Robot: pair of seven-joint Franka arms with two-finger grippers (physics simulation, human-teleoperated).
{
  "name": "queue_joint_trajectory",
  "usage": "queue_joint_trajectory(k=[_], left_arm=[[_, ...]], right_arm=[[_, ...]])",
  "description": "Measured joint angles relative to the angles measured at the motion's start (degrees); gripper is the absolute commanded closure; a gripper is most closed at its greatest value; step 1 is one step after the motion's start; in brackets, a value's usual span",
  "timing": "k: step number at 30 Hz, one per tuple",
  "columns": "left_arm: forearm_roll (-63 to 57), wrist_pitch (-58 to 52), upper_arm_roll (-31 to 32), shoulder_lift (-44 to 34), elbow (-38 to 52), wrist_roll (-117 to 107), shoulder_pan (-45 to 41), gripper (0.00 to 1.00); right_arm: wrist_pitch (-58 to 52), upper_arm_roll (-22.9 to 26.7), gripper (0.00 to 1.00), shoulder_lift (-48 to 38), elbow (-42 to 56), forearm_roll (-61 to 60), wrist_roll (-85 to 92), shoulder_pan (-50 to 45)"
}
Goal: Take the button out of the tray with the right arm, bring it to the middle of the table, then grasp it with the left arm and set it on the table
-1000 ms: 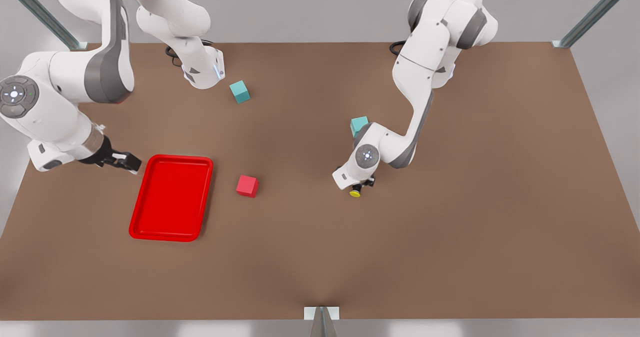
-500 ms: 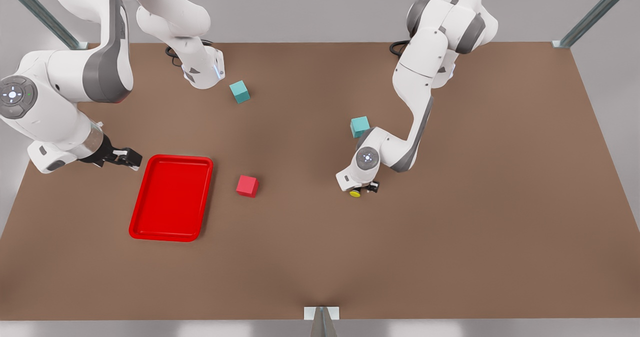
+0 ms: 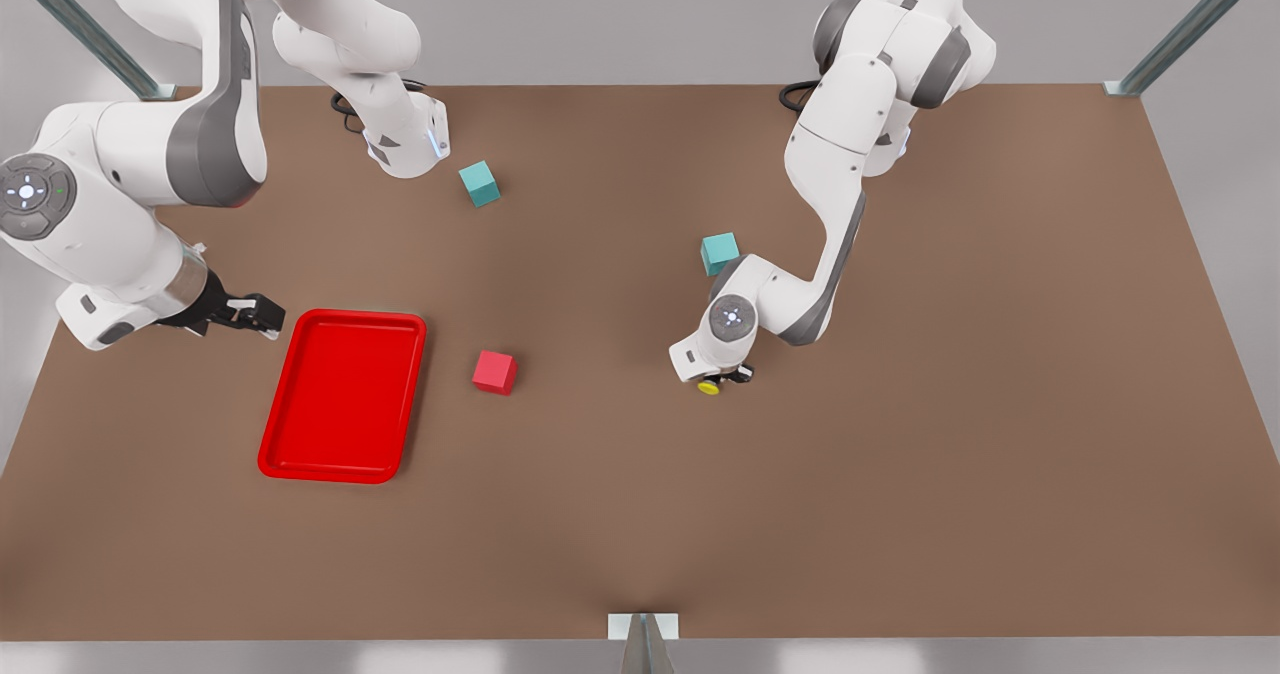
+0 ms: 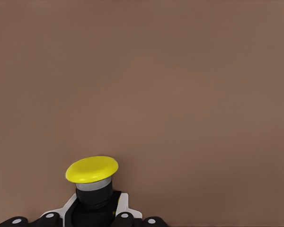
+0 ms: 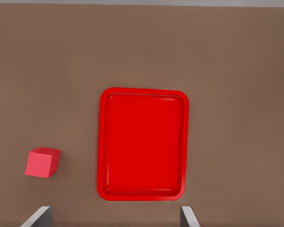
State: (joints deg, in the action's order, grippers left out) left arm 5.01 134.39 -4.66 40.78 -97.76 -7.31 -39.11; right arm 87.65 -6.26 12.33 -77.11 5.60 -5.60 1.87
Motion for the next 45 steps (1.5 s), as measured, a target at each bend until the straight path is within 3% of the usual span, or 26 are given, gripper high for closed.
queue_joint_trajectory(k=[4, 11, 17, 22, 30, 41, 42, 43, 45], left_arm=[[0.0, -1.8, 0.0, 0.1, 1.3, 0.0, 0.0, 0.52], [-2.1, -13.6, -2.3, 0.1, 11.6, -6.0, -0.1, 0.52], [-25.9, -21.0, -2.9, 1.2, 13.8, -37.6, -1.8, 0.52], [-43.9, -33.7, -2.9, 8.0, 13.9, -67.5, -2.8, 0.52], [-52.7, -49.2, -2.9, 14.4, 14.7, -103.4, -2.6, 0.52], [-59.1, -53.5, -2.9, 19.6, 15.1, -134.4, -1.5, 0.52], [-59.3, -53.6, -2.9, 19.9, 15.1, -136.3, -1.5, 0.47], [-59.5, -53.6, -2.9, 20.0, 15.1, -138.2, -1.4, 0.00], [-60.0, -53.4, -2.9, 20.5, 15.1, -141.6, -1.3, 0.00]], right_arm=[[0.0, 0.0, 0.00, 0.1, 0.0, 0.0, 0.4, -0.2], [0.0, -0.1, 0.00, 0.1, 0.0, 0.0, 0.8, -0.3], [0.0, -0.1, 0.00, 0.1, 0.0, 0.0, 1.0, -0.3], [0.0, -0.1, 0.00, 0.1, 0.0, 0.0, 1.2, -0.3], [0.1, -0.1, 0.00, 0.3, 0.0, 0.0, 1.4, -0.3], [0.1, -0.1, 0.00, 0.3, 0.0, 0.0, 1.5, -0.4], [0.1, -0.1, 0.00, 0.3, 0.0, 0.0, 1.5, -0.4], [0.1, -0.1, 0.00, 0.3, 0.0, 0.0, 1.5, -0.4], [0.1, -0.1, 0.00, 0.3, 0.0, -0.1, 1.5, -0.4]])
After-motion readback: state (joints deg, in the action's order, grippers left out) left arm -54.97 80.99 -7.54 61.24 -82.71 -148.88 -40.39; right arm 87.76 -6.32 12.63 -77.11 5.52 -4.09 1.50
